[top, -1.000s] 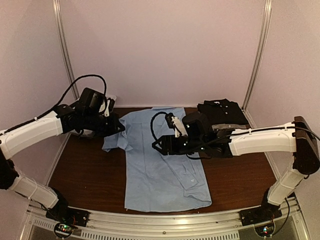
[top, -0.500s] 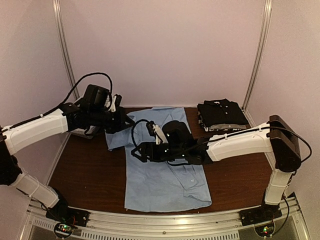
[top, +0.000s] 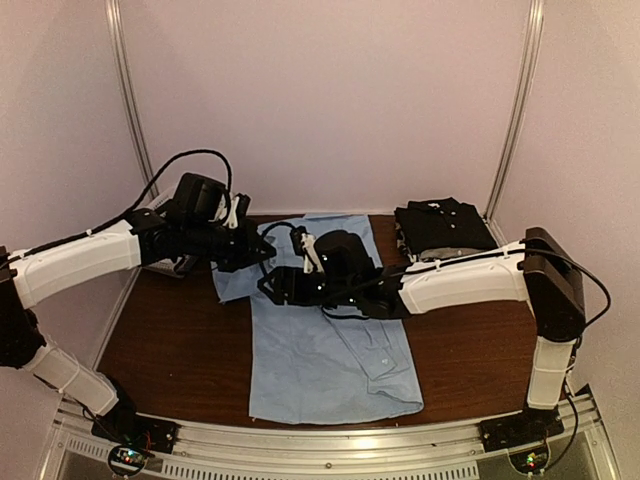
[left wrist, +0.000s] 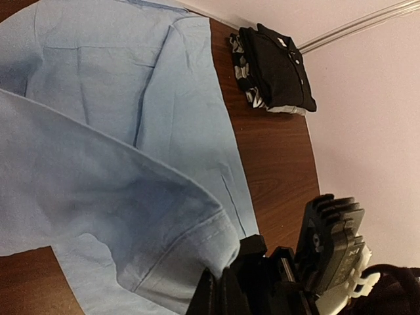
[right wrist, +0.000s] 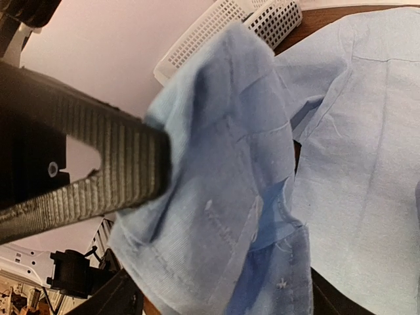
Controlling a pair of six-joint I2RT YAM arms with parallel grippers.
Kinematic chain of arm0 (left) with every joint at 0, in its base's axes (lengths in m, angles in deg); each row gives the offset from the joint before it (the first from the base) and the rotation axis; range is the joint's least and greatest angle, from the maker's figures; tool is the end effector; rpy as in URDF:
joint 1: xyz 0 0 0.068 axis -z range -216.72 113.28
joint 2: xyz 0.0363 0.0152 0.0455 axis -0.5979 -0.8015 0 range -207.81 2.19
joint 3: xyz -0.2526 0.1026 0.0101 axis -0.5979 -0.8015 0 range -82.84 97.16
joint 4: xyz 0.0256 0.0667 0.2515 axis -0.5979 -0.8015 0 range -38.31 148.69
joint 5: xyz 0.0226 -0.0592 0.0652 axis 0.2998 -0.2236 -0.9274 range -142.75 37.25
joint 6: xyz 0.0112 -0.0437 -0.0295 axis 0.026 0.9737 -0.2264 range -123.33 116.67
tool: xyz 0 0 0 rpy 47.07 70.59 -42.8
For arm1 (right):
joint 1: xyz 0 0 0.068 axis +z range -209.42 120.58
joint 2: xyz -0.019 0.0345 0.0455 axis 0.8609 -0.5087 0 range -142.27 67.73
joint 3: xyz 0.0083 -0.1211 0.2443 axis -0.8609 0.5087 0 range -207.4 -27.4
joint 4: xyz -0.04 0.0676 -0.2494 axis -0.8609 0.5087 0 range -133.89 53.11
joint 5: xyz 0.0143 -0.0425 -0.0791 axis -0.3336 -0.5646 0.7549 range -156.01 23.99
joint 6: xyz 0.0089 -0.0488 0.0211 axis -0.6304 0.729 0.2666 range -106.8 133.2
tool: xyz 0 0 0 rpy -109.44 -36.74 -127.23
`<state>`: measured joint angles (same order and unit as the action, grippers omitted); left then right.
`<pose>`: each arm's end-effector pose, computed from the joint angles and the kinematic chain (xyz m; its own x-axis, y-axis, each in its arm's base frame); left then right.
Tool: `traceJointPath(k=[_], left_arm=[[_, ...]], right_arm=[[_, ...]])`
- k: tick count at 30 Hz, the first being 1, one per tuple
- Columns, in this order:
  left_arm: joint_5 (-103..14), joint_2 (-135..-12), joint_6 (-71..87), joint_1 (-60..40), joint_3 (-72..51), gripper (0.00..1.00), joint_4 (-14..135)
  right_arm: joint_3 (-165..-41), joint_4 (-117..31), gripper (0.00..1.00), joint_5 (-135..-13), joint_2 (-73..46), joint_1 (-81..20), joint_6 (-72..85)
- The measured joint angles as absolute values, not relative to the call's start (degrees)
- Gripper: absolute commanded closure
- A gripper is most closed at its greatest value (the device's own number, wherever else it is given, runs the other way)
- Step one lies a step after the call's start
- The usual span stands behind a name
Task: Fold and stack the long sleeve shirts
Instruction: Pass from the left arm to the right
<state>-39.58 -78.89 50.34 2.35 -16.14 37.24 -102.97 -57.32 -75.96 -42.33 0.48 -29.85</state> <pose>0.2428 -0.2077 0.3079 -0.8792 -0.2966 -0.3729 0.0825 0.6760 -0.7323 0.2194 0.3909 0.2330 -0.7686 0.0148 -0.6396 -0.5589 0.4712 0.6824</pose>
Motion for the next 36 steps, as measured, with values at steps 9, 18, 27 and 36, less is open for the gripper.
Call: traceJointPath(k=[9,18,27,36], left_arm=[[-39.6,-79.5,50.5,3.0,-16.8,1.00,37.7],[-39.6,-81.1,50.5,3.2,-16.8,0.92,37.7],[-43.2,-80.2,49.2,3.3,-16.3,0.47,35.6],[-45.3,-67.7,49.8,3.4,-26.6,0.46,34.2]], right_arm=[[-104.5,-56.0,0.48,-71.5,-42.3,0.3,-27.2],[-105.6,-53.8,0.93,-69.0,-42.4,0.3,-24.7],[-106.0,-49.6,1.00,-65.5,-42.3,-0.8,-21.3],[-106.0,-44.9,1.00,-64.6,-39.4,-7.2,-17.1]])
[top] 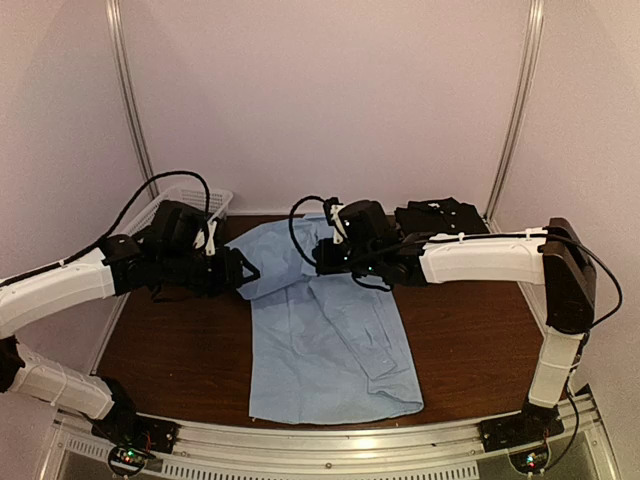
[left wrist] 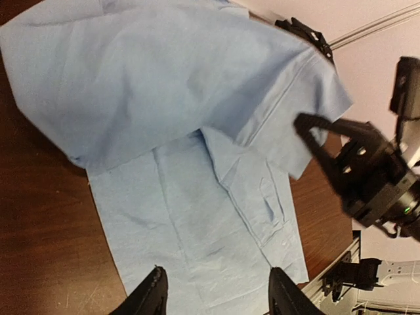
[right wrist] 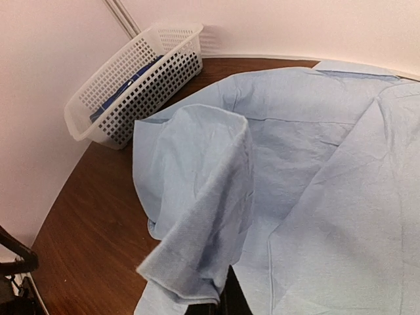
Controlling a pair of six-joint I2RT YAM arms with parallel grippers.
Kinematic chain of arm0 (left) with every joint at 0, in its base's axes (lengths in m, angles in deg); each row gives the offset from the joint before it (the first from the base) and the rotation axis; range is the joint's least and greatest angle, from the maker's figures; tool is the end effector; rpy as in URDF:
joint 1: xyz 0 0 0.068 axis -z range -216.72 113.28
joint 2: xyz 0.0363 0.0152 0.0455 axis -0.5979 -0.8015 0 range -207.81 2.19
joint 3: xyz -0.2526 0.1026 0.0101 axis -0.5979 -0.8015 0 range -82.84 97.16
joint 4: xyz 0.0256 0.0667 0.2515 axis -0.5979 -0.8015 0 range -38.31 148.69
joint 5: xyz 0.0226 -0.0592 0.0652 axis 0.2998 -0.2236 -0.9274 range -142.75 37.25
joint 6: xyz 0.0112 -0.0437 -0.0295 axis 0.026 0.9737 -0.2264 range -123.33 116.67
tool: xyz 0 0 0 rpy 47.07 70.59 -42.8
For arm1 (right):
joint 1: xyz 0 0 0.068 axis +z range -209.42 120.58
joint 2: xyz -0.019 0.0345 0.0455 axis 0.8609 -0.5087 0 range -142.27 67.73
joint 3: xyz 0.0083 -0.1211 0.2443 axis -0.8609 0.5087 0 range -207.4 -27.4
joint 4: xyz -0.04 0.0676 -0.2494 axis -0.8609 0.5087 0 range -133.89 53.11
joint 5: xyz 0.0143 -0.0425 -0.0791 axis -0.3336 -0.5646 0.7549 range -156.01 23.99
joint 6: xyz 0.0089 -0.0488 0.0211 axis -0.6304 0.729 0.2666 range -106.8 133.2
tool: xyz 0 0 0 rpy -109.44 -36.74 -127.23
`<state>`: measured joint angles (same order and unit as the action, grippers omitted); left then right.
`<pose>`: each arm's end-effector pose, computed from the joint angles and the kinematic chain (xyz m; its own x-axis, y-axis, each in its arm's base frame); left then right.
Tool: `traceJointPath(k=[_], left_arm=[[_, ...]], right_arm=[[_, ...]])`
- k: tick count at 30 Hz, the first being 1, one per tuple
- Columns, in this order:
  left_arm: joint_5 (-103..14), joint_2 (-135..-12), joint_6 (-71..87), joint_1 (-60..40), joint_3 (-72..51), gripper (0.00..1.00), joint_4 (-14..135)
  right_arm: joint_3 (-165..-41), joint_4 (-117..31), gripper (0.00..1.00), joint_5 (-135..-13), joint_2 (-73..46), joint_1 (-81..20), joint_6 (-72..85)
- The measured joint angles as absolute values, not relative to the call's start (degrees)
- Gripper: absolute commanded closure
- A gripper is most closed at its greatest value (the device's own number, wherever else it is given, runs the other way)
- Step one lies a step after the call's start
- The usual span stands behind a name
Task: Fold and stack the long sleeve shirts
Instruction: Pass from the left arm to the right, then pick up the 1/3-folded shirt from the center of the board.
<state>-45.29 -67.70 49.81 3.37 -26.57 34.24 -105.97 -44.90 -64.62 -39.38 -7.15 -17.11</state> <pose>0.2016 -0.1759 0.2946 -0.8564 -0.3161 -0.4082 0.0526 0.7331 -0.6781 0.2691 0.3465 0.2508 -0.6365 0.0017 -0.7712 -0.5286 0.7272 0.4379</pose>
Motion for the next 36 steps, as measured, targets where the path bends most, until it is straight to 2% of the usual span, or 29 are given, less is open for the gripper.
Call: traceJointPath(k=[8,15,20,25,32,36], left_arm=[[-44.0,-68.9,51.9,8.2,-40.8,0.48,32.3],[-45.5,-77.8,52.5,11.2,-41.7,0.51,32.8],[-48.7,-83.5,52.4,11.2,-39.4,0.57,33.2],[-50.3,-89.1,51.8,11.2,-36.2,0.69,34.4],[-53.5,-91.9,51.5,11.2,-34.0,0.99,34.6],[-54.9,-92.2,50.9,10.9,-33.8,1.00,34.2]], right_arm=[[-106.0,-41.8,1.00,-64.8,-36.0,-12.7,-14.7],[-105.8,-40.6,1.00,-64.9,-33.0,-14.5,-13.5],[-104.6,-40.1,1.00,-64.8,-30.1,-14.6,-13.4],[-104.0,-39.3,1.00,-64.6,-27.4,-14.8,-12.6],[-103.9,-38.3,1.00,-64.5,-25.1,-14.8,-12.2],[-103.9,-37.6,1.00,-64.4,-24.9,-14.8,-12.0]])
